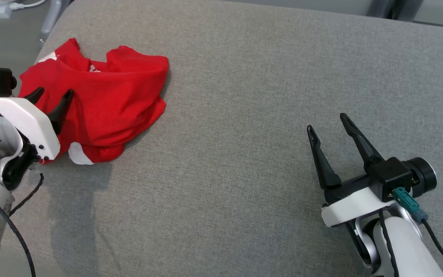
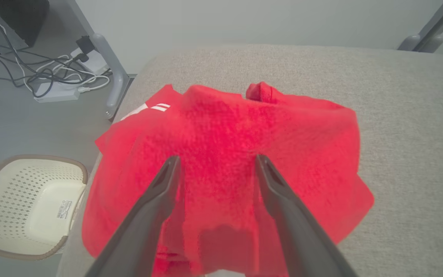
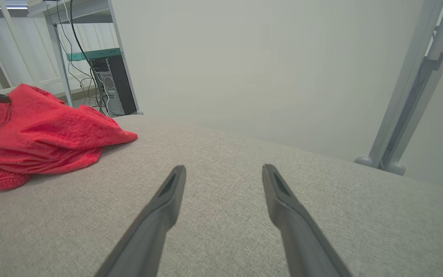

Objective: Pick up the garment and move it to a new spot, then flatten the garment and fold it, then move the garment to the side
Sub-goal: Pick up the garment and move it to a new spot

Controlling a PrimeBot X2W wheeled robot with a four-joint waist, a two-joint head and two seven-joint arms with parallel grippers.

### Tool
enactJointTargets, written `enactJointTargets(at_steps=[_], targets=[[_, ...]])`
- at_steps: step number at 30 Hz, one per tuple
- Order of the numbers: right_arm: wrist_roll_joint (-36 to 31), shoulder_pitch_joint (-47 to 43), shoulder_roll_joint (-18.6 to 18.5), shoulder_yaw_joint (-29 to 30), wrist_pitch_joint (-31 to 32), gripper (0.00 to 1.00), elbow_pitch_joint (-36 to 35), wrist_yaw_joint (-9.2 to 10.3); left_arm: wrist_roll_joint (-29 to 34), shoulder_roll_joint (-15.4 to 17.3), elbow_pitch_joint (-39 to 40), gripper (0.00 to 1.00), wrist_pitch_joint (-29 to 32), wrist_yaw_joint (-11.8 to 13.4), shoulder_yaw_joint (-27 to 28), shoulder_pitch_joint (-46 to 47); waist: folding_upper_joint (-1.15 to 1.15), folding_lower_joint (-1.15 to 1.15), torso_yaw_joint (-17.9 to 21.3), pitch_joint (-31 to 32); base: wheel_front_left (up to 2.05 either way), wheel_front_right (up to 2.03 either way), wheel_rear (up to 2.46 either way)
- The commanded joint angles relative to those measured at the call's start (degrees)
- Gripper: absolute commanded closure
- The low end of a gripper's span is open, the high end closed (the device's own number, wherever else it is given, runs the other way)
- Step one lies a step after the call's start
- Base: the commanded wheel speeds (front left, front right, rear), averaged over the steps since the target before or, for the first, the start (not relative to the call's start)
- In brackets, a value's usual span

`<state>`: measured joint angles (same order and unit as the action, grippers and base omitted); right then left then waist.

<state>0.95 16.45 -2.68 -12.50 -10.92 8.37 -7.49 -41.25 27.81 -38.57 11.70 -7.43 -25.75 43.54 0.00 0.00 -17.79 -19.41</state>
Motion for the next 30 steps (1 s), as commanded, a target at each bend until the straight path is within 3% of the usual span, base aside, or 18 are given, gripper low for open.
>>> enactJointTargets(at_steps=[1,8,14,15,17,30], targets=[[-0.5,0.7,-0.4,0.1,0.2,0.0,-0.3,-0.01,-1.8,0.7,-0.7,0.0,1.0,0.0,-0.7,1.5,0.0,0.0,0.6,-0.9,0.0,0.0,0.0],[-0.6,1.7,-0.4,-0.4,0.1,0.0,-0.6,-0.01,-5.7,2.8,-5.4,0.0,3.2,0.0,-6.1,4.9,0.0,0.0,1.8,-2.5,0.0,0.0,0.0],[0.2,1.8,-0.4,-0.6,-0.6,0.0,0.0,-0.01,-6.6,3.3,-9.4,0.0,0.5,0.0,-8.9,6.9,0.0,0.0,2.8,-3.1,0.0,0.0,0.0],[0.2,1.8,-0.4,-0.4,-0.8,0.0,0.1,-0.01,-6.9,3.0,-10.3,0.5,-0.5,0.0,-8.8,7.1,0.0,0.0,2.9,-3.2,0.0,0.0,0.0],[0.1,1.8,-0.4,-0.3,-0.9,0.0,0.4,-0.01,-7.2,2.2,-11.6,1.0,-1.9,0.0,-9.3,7.5,0.0,0.0,3.0,-3.1,0.0,0.0,0.0],[1.3,1.4,-0.4,-0.4,-1.9,0.0,2.9,-0.01,-9.4,1.4,-15.4,1.0,-8.3,0.0,-13.0,9.3,0.0,0.0,2.4,1.1,0.0,0.0,0.0]])
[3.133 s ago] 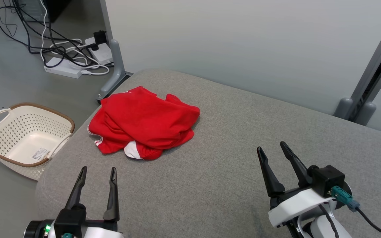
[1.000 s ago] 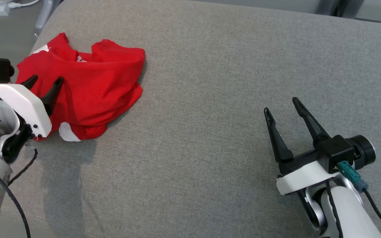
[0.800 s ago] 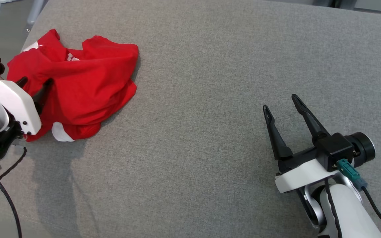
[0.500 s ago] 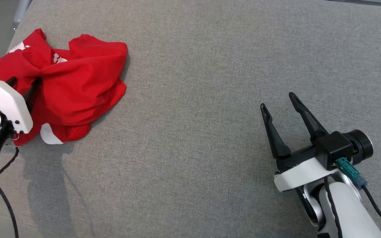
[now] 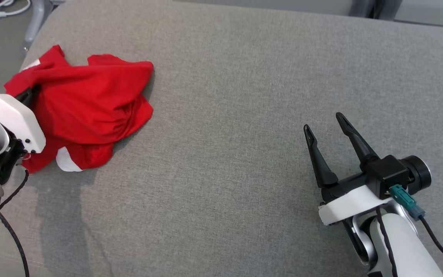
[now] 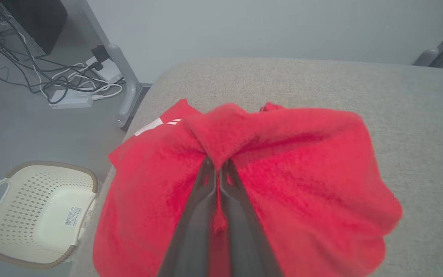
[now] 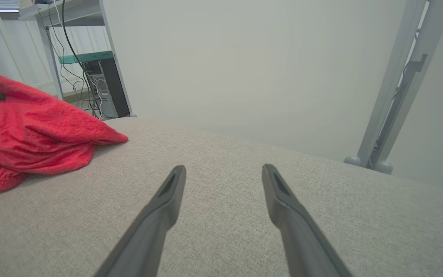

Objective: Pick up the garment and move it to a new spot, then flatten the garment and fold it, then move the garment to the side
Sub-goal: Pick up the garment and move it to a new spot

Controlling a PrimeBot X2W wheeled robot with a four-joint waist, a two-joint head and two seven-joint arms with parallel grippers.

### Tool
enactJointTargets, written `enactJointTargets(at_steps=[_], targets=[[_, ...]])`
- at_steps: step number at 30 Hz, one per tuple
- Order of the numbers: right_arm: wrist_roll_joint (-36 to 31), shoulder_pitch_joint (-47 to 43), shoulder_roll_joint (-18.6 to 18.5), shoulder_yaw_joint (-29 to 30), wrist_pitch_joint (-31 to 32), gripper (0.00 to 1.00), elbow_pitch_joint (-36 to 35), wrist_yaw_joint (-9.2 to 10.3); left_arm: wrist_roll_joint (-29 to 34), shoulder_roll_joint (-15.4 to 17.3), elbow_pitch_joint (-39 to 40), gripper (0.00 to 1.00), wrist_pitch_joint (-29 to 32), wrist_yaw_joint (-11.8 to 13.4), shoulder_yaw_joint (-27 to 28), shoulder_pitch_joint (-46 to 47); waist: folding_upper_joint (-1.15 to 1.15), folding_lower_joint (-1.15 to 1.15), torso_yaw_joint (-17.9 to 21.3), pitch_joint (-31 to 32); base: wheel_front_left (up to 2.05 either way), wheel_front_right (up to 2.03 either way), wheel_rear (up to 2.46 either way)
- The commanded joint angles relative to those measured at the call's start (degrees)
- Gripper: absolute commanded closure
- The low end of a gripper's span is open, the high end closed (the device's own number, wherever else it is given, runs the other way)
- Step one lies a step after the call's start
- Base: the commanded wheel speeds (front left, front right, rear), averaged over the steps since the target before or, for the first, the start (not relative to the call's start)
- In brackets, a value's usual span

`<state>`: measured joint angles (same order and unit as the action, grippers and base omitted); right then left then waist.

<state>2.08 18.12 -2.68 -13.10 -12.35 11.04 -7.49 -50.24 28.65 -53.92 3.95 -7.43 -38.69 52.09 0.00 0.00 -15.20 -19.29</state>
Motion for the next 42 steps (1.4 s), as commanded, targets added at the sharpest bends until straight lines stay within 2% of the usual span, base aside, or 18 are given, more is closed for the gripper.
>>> enactJointTargets(at_steps=[1,9,18,30,36,42], targets=[[0.5,-0.4,-0.4,0.2,-0.6,0.0,0.4,-0.01,-0.9,0.6,-0.1,1.0,-1.2,0.0,0.1,0.9,0.0,0.0,-0.3,1.7,0.0,0.0,0.0],[3.0,-1.9,-0.4,0.6,-2.0,0.0,2.7,-0.01,-0.8,2.2,1.8,1.0,-8.2,0.0,-0.9,1.6,0.0,0.0,-0.8,8.6,0.0,0.0,0.0],[5.3,-4.5,-0.4,1.0,-2.7,0.0,4.6,-0.01,-0.4,2.3,7.1,1.0,-15.2,0.0,-0.9,1.6,0.0,0.0,-1.2,16.0,0.0,0.0,0.0],[6.2,-6.0,-0.4,2.3,-2.9,0.0,4.6,-0.01,0.0,1.0,23.1,1.0,-18.1,4.3,0.5,-1.8,0.0,0.0,1.1,19.9,0.0,0.0,0.0],[5.4,-5.5,-0.4,3.5,-3.0,0.0,3.9,-0.01,-0.5,-0.9,34.4,1.0,-17.6,7.8,-0.4,-5.5,0.0,0.0,4.9,20.1,0.0,0.0,0.0],[3.6,-4.5,-0.4,6.3,-2.9,0.0,2.8,-0.01,-0.9,-5.1,43.1,1.0,-16.9,11.2,-2.5,-8.5,0.0,0.0,10.3,19.0,0.0,0.0,0.0]])
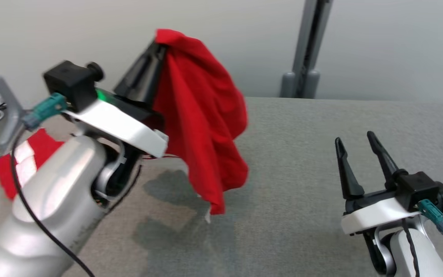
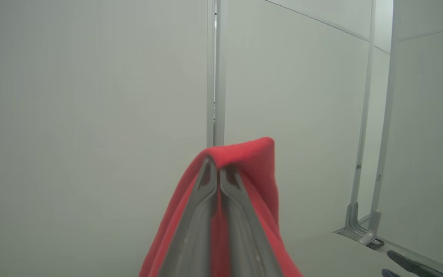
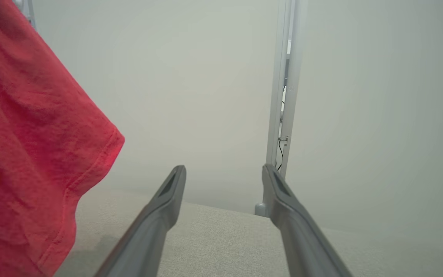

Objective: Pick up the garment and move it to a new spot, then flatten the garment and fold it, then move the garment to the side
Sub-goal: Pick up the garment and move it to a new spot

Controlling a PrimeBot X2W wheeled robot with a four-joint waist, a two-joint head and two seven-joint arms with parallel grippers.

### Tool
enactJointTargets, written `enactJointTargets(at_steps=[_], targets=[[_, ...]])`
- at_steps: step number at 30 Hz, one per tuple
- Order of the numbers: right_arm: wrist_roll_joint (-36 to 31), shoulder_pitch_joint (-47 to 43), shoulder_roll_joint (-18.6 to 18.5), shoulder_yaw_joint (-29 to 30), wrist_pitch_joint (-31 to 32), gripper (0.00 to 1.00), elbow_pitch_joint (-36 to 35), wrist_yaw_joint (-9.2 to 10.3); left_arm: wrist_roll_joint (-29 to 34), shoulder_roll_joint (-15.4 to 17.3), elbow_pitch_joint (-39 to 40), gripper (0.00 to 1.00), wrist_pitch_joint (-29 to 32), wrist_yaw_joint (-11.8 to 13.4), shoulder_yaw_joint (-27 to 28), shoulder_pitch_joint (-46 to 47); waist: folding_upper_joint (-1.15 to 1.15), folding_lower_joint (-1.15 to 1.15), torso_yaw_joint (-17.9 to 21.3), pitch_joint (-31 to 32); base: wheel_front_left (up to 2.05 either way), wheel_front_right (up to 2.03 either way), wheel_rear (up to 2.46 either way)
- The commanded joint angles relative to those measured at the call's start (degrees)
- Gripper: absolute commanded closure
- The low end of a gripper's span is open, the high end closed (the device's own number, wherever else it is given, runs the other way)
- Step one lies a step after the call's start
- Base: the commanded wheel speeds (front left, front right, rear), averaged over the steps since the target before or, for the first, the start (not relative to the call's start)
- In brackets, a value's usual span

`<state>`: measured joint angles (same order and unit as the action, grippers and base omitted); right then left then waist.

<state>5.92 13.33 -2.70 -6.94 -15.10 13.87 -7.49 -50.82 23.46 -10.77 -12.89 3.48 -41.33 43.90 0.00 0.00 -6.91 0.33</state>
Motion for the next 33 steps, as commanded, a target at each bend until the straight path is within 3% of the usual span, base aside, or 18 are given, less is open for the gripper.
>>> enactJointTargets(at_steps=[1,8,15,21,27,28,29,30,33], targets=[[-0.7,0.3,-0.4,0.7,-0.2,0.0,-0.3,-0.01,-0.1,-0.7,0.7,1.0,-0.1,0.8,-0.2,-0.5,0.0,0.0,3.0,-1.0,0.0,0.0,0.0],[-2.1,2.0,-0.4,3.1,-0.1,0.0,-2.3,-0.01,3.2,-5.6,-0.9,1.0,-0.9,3.5,-3.1,-0.1,0.0,0.0,12.1,-4.4,0.0,0.0,0.0],[-1.2,2.5,-0.3,4.0,-0.1,0.0,-3.5,-0.01,5.3,-9.3,-9.8,1.0,-1.9,6.2,-2.1,1.1,0.0,0.0,21.4,-9.1,0.0,0.0,0.0],[0.3,2.0,-0.3,4.8,-0.1,0.0,-4.9,-0.01,7.4,-11.4,-19.0,1.0,-2.3,5.1,-1.1,1.8,0.0,0.0,26.7,-12.0,0.0,0.0,0.0],[1.0,1.9,-0.3,4.3,-0.1,0.0,-5.2,-0.01,12.6,-14.4,-23.4,1.0,-2.3,2.8,-0.5,1.1,0.0,0.0,28.7,-13.1,0.0,0.0,0.0],[1.1,1.9,-0.3,4.2,-0.1,0.0,-5.1,-0.01,13.2,-14.9,-24.3,0.86,-2.3,2.5,-0.4,0.7,0.0,0.0,28.8,-13.1,0.0,0.0,0.0],[1.3,2.0,-0.3,4.0,-0.1,0.0,-5.0,-0.01,14.0,-15.3,-25.0,0.25,-2.3,2.3,-0.2,0.6,0.0,0.0,28.8,-13.1,0.0,0.0,0.0],[1.3,2.1,-0.3,4.0,-0.1,0.0,-4.9,-0.01,14.5,-15.6,-25.5,0.0,-2.4,2.0,0.3,0.3,0.0,0.0,28.7,-12.9,0.0,0.0,0.0],[1.2,1.8,-0.3,4.3,-0.1,0.0,-4.7,-0.01,16.2,-16.2,-26.5,0.0,-2.3,1.0,1.4,-0.5,0.0,0.0,27.4,-12.2,0.0,0.0,0.0]])
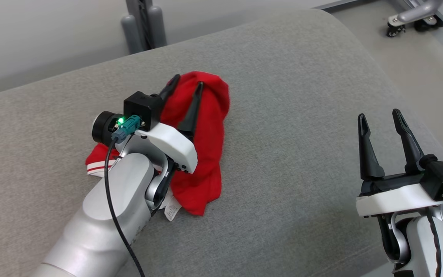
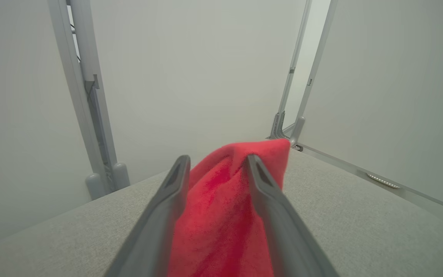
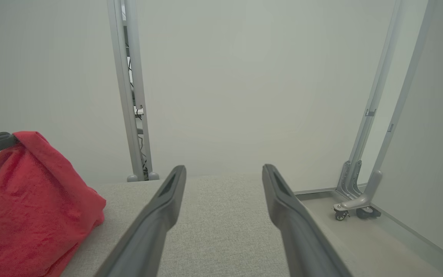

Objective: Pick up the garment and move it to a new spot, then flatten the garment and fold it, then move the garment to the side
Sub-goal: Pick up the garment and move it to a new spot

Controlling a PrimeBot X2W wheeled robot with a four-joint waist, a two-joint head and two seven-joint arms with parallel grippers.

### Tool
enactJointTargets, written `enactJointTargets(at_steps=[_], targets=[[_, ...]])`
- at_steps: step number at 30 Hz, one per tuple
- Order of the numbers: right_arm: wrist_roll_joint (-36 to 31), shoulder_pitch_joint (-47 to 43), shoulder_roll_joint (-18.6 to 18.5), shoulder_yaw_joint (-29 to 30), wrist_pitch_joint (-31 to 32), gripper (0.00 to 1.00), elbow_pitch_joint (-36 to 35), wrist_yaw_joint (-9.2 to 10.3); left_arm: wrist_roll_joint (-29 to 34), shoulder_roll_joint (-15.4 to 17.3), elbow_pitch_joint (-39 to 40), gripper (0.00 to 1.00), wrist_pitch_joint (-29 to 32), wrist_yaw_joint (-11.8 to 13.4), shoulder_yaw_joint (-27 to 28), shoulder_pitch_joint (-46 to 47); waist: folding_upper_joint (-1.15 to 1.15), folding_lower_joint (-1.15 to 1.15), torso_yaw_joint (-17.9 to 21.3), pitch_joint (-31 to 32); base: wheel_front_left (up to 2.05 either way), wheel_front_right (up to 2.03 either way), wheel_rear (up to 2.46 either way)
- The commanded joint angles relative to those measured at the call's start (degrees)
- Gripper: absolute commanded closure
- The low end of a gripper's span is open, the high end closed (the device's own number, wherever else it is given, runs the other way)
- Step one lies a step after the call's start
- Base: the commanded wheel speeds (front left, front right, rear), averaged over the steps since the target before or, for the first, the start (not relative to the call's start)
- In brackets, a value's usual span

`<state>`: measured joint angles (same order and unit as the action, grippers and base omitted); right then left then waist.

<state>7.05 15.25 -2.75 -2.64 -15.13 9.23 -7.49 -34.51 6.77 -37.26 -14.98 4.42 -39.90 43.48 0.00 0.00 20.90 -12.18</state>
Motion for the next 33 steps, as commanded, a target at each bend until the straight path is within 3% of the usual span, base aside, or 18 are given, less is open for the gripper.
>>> enactJointTargets(at_steps=[1,8,13,18,21,27,33], targets=[[0.5,-0.3,-0.3,0.0,-0.1,0.0,0.1,-0.01,0.6,0.5,0.2,0.0,-0.2,-0.3,0.5,-0.4,0.0,0.0,-1.0,0.7,0.0,0.0,0.0],[-0.6,-0.7,-0.3,1.1,-0.1,0.0,0.1,-0.01,5.4,1.7,4.6,0.0,-0.2,-1.7,6.3,-4.9,0.0,0.0,-7.1,4.2,0.0,0.0,0.0],[-2.3,-2.2,-0.3,1.7,-0.1,0.0,0.1,-0.01,9.6,3.7,11.6,0.0,-0.2,-0.5,11.8,-10.9,0.0,0.0,-13.0,7.5,0.0,0.0,0.0],[-2.1,-3.9,-0.3,1.4,-0.1,0.0,-0.1,-0.01,13.2,6.8,20.9,0.0,-0.2,-1.2,17.3,-20.4,0.0,0.0,-17.5,10.5,0.0,0.0,0.0],[-2.2,-5.4,-0.3,1.4,-0.1,0.0,-0.3,-0.01,15.2,7.9,25.8,0.0,-0.2,-0.2,20.7,-27.2,0.0,0.0,-19.7,12.0,0.0,0.0,0.0],[-2.9,-8.6,-0.3,0.6,-0.1,0.0,-0.7,-0.01,20.1,7.0,35.6,0.0,-0.2,0.5,25.6,-39.3,0.0,0.0,-22.7,13.6,0.0,0.0,0.0],[-2.6,-11.8,-0.3,-0.5,-0.1,0.0,-1.5,-0.01,24.1,3.1,40.4,0.0,-0.2,1.5,29.4,-47.2,0.0,0.0,-23.8,15.0,0.0,0.0,0.0]])
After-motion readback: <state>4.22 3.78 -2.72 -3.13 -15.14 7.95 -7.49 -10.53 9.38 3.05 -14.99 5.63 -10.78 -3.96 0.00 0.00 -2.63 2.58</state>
